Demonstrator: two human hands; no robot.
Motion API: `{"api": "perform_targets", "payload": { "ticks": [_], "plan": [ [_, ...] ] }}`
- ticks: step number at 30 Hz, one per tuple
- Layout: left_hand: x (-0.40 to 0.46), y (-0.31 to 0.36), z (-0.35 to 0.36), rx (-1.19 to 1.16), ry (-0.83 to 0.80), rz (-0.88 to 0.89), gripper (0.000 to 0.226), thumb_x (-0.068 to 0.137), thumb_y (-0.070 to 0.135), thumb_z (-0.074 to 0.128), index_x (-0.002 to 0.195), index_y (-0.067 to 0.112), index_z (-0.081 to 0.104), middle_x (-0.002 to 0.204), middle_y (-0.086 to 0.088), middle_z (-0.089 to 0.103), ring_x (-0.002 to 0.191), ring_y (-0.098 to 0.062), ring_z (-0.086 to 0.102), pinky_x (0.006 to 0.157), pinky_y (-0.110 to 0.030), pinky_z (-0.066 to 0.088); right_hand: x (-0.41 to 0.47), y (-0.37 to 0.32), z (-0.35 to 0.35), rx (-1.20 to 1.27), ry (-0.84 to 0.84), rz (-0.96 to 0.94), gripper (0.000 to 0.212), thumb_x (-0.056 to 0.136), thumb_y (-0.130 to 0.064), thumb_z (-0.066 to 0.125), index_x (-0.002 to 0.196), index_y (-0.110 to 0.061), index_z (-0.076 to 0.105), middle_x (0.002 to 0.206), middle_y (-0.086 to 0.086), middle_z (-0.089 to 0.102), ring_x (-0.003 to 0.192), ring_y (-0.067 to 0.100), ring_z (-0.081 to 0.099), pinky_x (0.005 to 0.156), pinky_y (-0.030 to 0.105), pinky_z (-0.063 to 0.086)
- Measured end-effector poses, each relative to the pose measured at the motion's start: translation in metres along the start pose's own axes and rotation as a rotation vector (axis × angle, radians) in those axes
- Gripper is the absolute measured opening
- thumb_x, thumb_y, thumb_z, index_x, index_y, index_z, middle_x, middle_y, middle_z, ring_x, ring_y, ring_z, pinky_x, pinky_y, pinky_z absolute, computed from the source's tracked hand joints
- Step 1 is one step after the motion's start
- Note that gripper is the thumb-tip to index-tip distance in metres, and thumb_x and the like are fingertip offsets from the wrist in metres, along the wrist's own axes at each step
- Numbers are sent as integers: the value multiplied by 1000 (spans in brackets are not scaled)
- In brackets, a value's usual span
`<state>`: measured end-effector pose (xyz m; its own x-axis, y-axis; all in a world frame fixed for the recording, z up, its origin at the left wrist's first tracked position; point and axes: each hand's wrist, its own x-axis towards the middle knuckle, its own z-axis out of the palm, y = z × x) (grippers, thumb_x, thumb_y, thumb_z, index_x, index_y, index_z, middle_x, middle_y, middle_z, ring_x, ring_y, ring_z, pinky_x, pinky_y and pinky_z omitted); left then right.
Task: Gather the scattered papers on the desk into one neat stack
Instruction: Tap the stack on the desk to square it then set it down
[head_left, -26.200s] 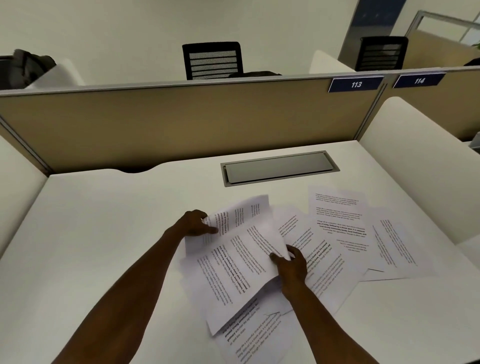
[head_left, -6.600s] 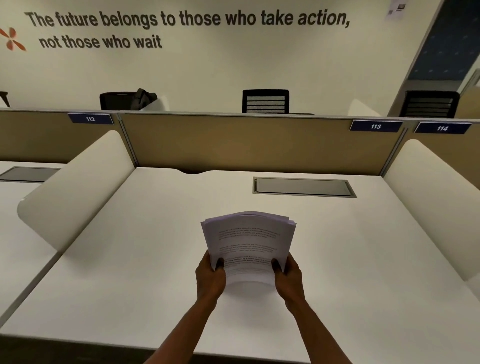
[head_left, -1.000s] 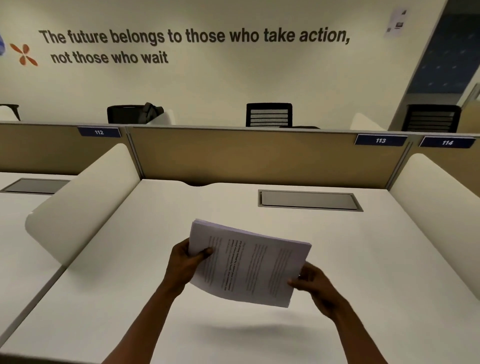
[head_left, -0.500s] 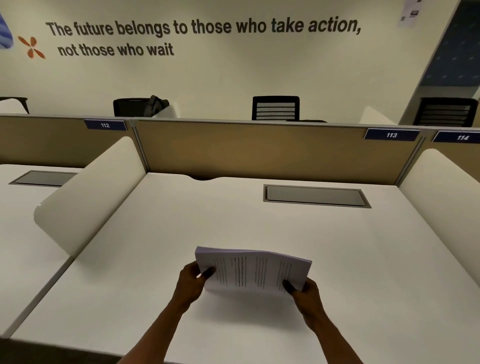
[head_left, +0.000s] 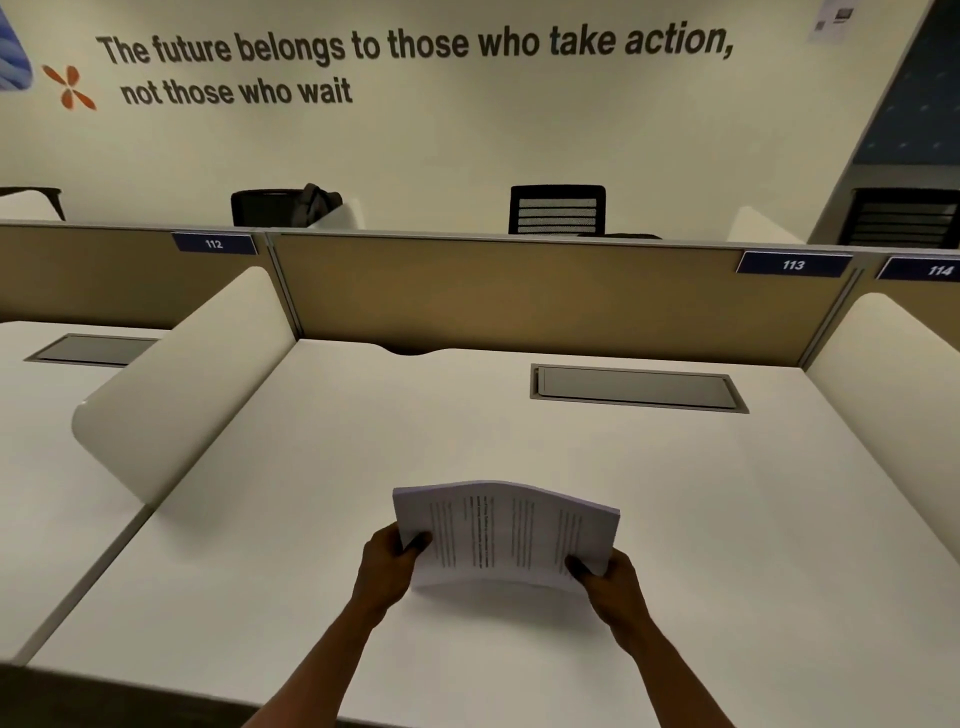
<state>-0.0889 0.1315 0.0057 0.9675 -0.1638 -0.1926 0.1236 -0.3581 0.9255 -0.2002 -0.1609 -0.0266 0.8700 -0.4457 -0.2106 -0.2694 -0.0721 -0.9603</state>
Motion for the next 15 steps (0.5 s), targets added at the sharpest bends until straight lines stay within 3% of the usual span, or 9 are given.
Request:
{"api": "perform_targets", "payload": {
  "ticks": [3,7,10,12,15],
  "plan": [
    [2,0,0,29,-4,-7,20,92,27,65,107,17,71,100,0,75,92,-18,70,76,-31,57,3,-6,0,-55,11,-32,32,86,-16,71,117,-10,64,105,6,70,99,25,65,77,26,53],
    [5,5,-4,13,20,-7,15,91,24,65,102,17,73,96,0,76,86,-17,73,70,-30,58,11,-31,-7,-192,-32,-162,20,84,-21,73,104,-19,67,96,-1,72,92,21,69,67,19,51],
    [4,7,-9,-126,48,-52,15,92,17,64,103,12,73,95,-4,77,85,-23,74,65,-28,57,20,-61,-14,-239,-120,-209,34,79,-33,75,110,-22,67,102,-5,73,92,13,70,73,24,56],
    [1,10,-13,-261,62,-100,14,92,13,64,102,7,72,95,-11,77,86,-29,74,66,-32,57,25,-86,-18,-173,-186,-175,39,79,-32,78,115,-22,66,106,-5,74,93,14,71,75,27,57],
    [-7,15,-20,-473,87,-198,15,91,12,64,102,4,70,96,-15,76,84,-29,72,65,-35,57,29,-118,-27,183,-268,-52,26,90,-30,66,113,-21,68,110,8,73,92,26,71,74,36,55]
  ]
}}
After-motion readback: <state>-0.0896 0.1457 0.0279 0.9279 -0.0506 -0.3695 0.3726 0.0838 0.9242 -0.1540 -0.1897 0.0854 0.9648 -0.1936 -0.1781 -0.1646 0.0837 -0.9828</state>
